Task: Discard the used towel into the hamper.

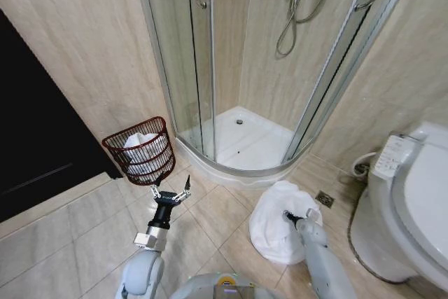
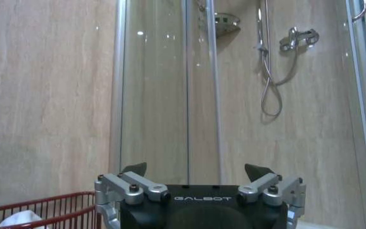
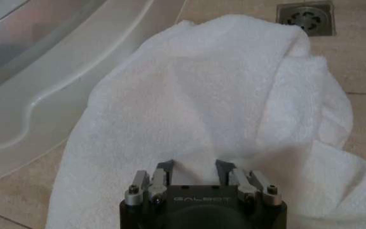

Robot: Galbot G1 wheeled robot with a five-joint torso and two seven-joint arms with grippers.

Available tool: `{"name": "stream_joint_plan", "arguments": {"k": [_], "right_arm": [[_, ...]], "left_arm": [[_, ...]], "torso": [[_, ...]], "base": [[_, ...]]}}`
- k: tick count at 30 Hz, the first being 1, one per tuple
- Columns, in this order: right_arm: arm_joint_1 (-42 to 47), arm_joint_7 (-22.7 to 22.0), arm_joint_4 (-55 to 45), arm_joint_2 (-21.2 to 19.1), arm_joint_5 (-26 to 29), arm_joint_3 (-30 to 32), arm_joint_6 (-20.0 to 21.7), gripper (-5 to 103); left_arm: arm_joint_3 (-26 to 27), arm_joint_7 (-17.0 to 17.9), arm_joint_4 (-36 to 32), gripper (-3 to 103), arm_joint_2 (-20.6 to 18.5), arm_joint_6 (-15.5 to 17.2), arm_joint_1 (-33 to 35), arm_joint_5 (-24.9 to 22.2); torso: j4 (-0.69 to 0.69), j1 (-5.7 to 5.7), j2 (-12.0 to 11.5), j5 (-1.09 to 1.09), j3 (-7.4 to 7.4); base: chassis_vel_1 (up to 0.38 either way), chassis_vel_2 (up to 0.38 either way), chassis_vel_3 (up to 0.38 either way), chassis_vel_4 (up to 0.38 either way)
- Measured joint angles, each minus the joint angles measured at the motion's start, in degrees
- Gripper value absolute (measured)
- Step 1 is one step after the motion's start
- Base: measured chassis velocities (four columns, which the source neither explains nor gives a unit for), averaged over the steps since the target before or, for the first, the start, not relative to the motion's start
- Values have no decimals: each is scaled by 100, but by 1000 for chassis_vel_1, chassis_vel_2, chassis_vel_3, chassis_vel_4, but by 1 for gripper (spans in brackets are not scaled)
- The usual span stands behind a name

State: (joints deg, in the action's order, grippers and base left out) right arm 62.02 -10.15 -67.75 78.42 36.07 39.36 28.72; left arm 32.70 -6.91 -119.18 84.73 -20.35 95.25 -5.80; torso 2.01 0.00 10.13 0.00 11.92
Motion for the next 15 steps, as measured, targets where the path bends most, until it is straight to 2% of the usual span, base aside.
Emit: {"name": "stream_joint_plan", "arguments": {"k": [3, 6, 11, 15], "right_arm": [[63, -22, -156, 20, -66, 7, -160, 35], [126, -57, -279, 53, -130, 23, -274, 32], [397, -201, -696, 138, -186, 27, -730, 16], [569, -352, -1098, 156, -121, 27, -761, 4]], "left_arm": [[-13, 6, -31, 100, -4, 25, -6, -13], [-38, 6, -45, 100, 3, 58, -25, -27], [-87, 4, -51, 100, 25, 75, -72, -28], [-84, -10, -52, 100, 17, 75, -79, -29]], "torso": [[1, 0, 0, -1, 0], [1, 0, 0, 0, 0], [0, 0, 1, 0, 1], [0, 0, 1, -1, 0]], "base": [[0, 0, 0, 0], [0, 0, 0, 0], [0, 0, 0, 0], [0, 0, 0, 0]]}}
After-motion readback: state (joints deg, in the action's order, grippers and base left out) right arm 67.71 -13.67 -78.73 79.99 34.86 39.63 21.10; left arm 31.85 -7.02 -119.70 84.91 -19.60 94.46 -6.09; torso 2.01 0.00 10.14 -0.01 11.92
